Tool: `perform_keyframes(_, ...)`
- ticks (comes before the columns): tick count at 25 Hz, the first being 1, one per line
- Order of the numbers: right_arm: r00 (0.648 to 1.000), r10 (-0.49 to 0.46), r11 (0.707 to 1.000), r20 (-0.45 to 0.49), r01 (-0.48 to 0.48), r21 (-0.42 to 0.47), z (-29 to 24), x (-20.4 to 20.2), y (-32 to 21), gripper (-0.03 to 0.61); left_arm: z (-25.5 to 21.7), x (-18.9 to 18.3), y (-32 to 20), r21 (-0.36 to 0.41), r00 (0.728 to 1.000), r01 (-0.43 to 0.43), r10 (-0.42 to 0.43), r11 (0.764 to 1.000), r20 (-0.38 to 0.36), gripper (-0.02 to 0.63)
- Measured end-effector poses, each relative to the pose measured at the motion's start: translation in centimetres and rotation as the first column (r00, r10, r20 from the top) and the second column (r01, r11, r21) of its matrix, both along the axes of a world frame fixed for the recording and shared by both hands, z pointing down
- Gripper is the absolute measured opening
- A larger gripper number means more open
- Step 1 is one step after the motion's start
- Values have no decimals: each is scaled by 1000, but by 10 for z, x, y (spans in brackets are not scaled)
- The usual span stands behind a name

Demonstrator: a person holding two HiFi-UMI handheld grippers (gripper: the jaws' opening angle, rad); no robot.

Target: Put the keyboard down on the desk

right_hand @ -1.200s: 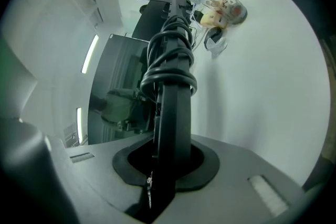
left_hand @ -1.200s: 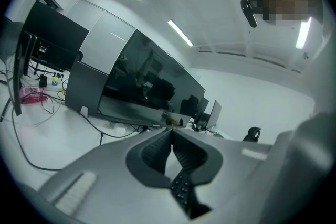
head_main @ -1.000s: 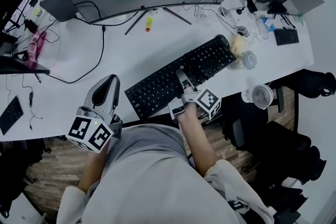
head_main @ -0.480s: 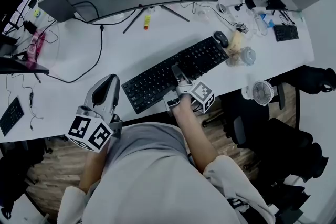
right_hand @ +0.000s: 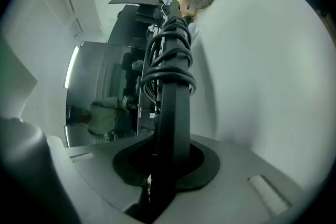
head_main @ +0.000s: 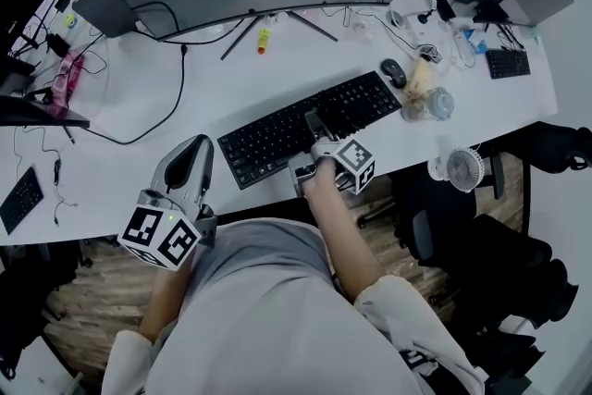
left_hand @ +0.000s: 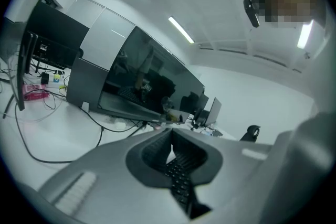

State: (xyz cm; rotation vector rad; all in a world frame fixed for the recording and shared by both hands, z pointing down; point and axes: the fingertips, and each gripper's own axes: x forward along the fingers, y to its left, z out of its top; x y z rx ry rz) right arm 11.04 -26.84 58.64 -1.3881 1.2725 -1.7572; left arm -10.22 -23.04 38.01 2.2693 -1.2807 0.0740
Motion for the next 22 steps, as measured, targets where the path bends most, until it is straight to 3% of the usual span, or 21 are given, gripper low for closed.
perform_keyframes(22, 999, 47, 995, 23, -44, -85, 33, -5, -26, 71, 7, -4, 0, -23, 999, 22, -21, 999, 30, 0)
